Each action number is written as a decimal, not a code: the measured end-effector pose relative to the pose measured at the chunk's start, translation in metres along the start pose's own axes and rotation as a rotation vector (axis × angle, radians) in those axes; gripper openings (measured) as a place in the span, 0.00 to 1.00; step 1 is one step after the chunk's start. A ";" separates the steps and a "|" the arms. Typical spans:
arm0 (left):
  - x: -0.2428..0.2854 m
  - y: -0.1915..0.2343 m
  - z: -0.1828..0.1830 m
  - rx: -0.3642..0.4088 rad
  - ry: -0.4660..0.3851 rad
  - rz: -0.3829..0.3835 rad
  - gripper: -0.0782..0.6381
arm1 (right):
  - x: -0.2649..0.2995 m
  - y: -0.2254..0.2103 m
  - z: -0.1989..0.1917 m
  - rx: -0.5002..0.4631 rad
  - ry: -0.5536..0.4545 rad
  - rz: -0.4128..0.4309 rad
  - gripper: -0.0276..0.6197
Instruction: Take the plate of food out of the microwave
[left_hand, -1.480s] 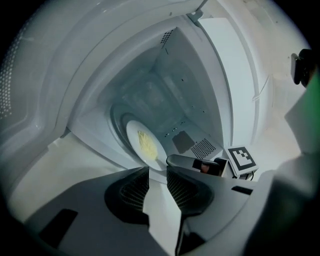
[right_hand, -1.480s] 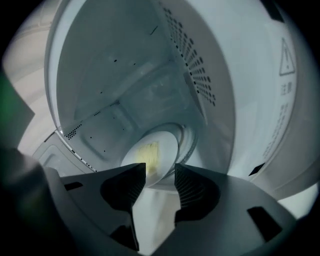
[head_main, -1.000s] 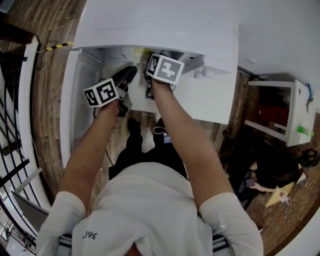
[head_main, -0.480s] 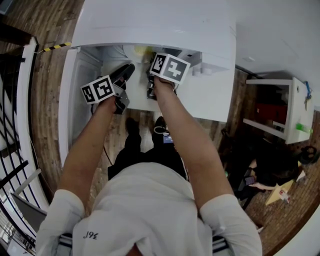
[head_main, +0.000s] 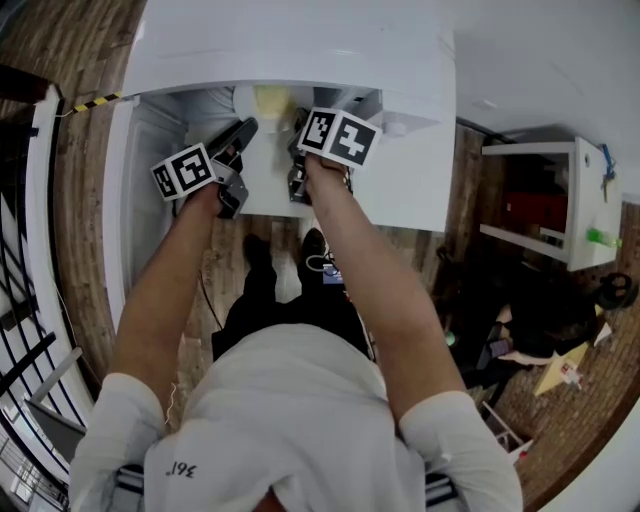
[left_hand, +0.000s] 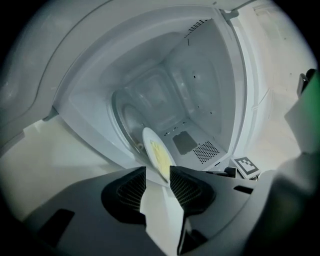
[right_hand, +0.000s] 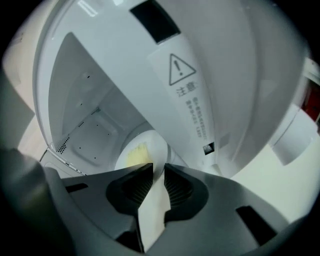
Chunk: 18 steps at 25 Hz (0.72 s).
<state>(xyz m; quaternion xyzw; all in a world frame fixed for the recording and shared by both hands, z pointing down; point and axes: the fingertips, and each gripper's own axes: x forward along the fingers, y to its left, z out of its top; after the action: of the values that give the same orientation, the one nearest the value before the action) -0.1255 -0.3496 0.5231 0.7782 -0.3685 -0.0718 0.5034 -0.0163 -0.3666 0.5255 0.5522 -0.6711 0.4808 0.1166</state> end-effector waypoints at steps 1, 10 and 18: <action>0.001 -0.001 -0.001 0.001 0.005 -0.006 0.29 | -0.001 -0.002 -0.002 0.003 0.003 0.000 0.16; 0.003 -0.008 -0.008 0.017 0.016 -0.025 0.29 | -0.014 -0.008 -0.012 0.019 0.019 0.029 0.14; -0.005 -0.012 -0.016 0.021 0.038 -0.001 0.28 | -0.024 -0.006 -0.012 0.018 0.008 0.041 0.14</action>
<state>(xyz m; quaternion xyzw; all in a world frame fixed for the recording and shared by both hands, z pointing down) -0.1152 -0.3326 0.5197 0.7848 -0.3593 -0.0531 0.5021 -0.0073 -0.3415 0.5179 0.5373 -0.6775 0.4914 0.1046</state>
